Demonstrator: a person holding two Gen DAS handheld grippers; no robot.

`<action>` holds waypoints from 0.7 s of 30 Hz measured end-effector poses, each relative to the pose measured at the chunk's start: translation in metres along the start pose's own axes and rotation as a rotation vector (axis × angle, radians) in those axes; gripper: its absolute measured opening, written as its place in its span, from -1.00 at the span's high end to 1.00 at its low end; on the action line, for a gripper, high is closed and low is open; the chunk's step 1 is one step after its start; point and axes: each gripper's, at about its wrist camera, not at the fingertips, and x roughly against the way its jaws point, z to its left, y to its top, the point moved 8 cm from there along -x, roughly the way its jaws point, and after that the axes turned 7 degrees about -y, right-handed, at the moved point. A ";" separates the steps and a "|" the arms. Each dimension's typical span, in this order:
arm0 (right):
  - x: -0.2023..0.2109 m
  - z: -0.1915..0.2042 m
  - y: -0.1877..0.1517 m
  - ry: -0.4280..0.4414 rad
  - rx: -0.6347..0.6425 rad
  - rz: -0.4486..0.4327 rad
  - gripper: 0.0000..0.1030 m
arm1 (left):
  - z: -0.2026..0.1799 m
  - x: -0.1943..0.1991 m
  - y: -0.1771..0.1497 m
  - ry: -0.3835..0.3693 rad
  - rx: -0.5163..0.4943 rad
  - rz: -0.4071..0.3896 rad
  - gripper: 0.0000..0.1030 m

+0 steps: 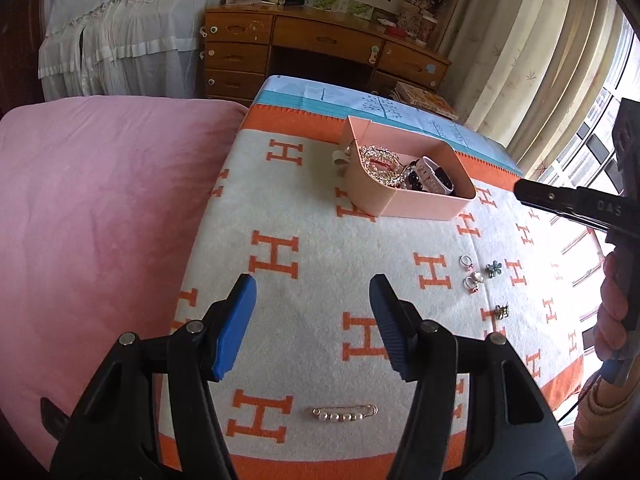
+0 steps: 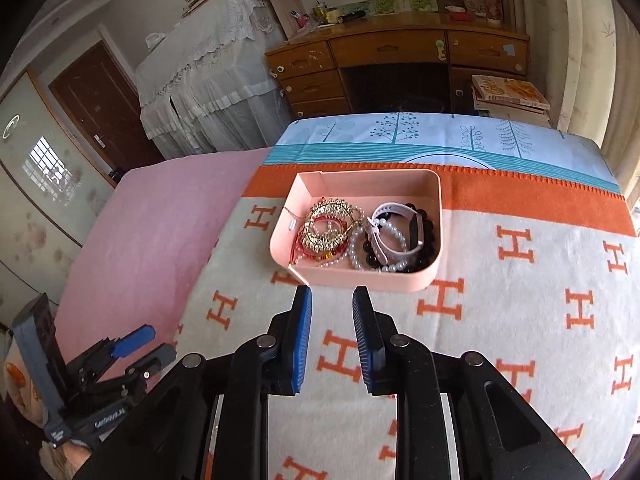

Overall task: Organize jewelry
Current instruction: 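Move the left tool to the pearl safety pin and grasp it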

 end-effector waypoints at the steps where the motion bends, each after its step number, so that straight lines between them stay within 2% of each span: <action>1: 0.010 -0.004 -0.008 -0.004 -0.004 -0.010 0.59 | 0.000 0.002 -0.003 0.000 -0.005 0.001 -0.09; 6: 0.052 -0.036 -0.046 -0.040 -0.062 -0.056 0.58 | 0.000 0.006 -0.022 -0.015 -0.058 0.033 -0.09; 10: 0.065 -0.064 -0.081 -0.086 -0.127 -0.047 0.58 | -0.005 -0.001 -0.047 -0.085 -0.112 0.101 -0.09; 18: 0.052 -0.087 -0.152 -0.138 -0.143 0.048 0.58 | -0.025 -0.005 -0.093 -0.153 -0.404 0.174 -0.09; 21: 0.041 -0.088 -0.173 -0.128 -0.152 0.085 0.58 | -0.030 -0.012 -0.105 -0.149 -0.501 0.212 -0.09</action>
